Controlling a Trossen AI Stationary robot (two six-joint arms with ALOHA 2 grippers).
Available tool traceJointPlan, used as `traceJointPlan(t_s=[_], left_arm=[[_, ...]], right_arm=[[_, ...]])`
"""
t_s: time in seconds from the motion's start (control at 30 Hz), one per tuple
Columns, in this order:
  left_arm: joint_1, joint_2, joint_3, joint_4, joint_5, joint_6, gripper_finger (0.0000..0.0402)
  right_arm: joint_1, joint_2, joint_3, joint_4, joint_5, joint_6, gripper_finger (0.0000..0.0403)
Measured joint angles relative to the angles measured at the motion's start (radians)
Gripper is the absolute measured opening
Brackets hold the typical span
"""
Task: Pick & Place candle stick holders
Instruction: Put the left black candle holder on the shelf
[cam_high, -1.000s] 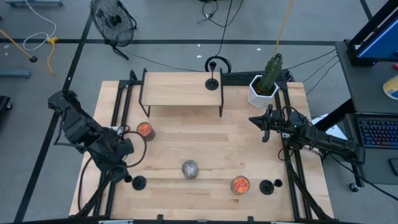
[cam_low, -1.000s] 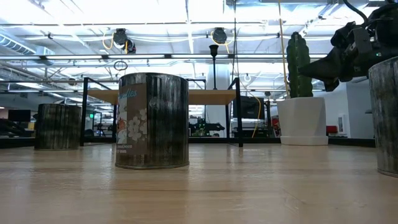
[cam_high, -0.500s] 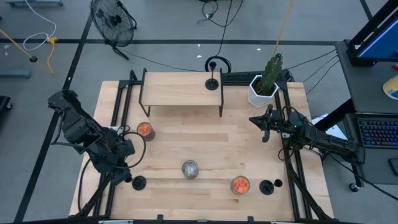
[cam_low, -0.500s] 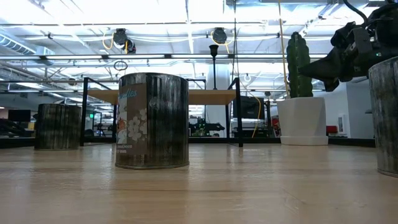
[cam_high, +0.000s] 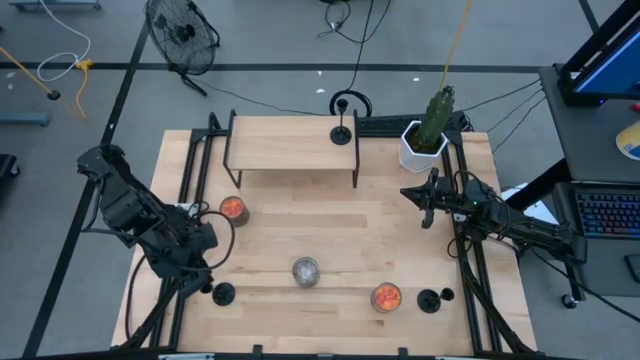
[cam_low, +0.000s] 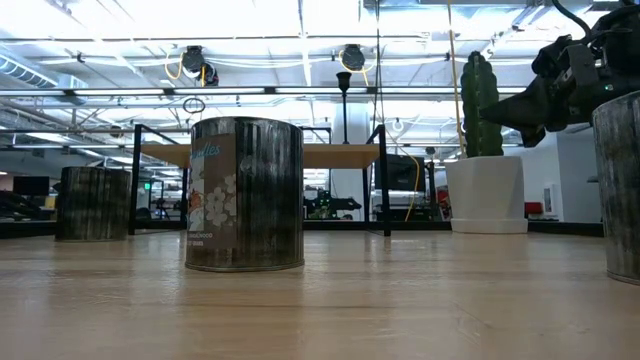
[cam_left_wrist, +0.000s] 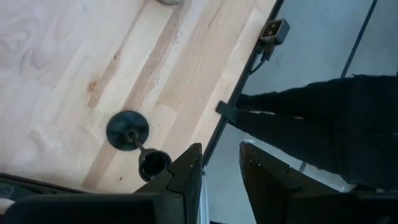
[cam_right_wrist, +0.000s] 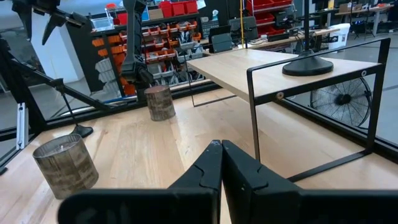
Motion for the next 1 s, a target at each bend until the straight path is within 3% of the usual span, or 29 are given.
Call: traceJointPlan(t_s=[0.17, 0.57, 1.0], left_arm=[[0.0, 0.0, 0.0, -0.005, -0.058, -0.024, 0.0113], [0.0, 0.002, -0.001, -0.061, -0.059, -0.024, 0.0119], [-0.02, 0.011, -0.001, -0.07, -0.059, -0.065, 0.0235]], right_arm=[[0.0, 0.0, 0.0, 0.0, 0.0, 0.0, 0.0], [0.0, 0.0, 0.0, 0.0, 0.0, 0.0, 0.0], [0.0, 0.0, 0.0, 0.0, 0.0, 0.0, 0.0]])
